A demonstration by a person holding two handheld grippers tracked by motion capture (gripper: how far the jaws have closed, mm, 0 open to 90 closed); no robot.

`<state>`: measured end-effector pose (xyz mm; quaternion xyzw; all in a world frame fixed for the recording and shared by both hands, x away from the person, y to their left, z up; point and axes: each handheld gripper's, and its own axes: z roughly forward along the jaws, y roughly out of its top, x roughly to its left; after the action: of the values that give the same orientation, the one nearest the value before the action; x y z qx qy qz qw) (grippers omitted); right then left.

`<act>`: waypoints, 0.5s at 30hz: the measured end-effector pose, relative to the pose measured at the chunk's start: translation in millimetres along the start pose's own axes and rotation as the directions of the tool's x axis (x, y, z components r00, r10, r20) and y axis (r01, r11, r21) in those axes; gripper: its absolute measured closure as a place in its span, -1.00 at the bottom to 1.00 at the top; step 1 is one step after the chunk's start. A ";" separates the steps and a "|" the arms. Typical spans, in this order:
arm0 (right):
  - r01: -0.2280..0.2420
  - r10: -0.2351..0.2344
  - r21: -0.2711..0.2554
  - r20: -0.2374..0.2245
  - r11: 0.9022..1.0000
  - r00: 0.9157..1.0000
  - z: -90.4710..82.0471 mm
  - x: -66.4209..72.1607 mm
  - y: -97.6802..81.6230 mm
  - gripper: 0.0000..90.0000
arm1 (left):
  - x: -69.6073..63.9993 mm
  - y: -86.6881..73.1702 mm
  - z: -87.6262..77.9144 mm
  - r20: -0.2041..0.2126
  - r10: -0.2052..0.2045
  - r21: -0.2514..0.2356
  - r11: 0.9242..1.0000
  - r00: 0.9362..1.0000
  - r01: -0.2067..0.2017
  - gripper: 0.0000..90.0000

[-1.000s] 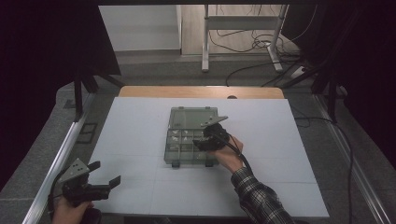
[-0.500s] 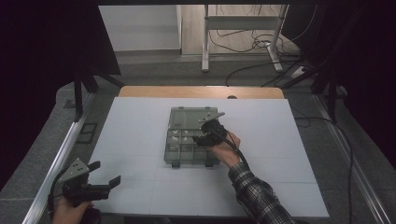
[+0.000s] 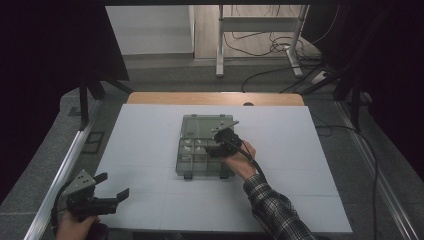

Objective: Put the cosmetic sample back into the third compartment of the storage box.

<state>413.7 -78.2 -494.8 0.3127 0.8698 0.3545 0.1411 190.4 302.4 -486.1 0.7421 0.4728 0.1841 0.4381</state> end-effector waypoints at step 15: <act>0.000 0.000 0.016 -0.031 1.000 1.000 -4.3 3.5 0.1 -0.37 | 0.4 -0.1 -0.2 0.004 -0.003 -0.001 1.000 1.000 0.003 -0.98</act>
<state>409.0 -78.2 -491.7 0.3085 0.8746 0.3524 0.1252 190.4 302.8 -486.1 0.7414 0.4729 0.1822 0.4399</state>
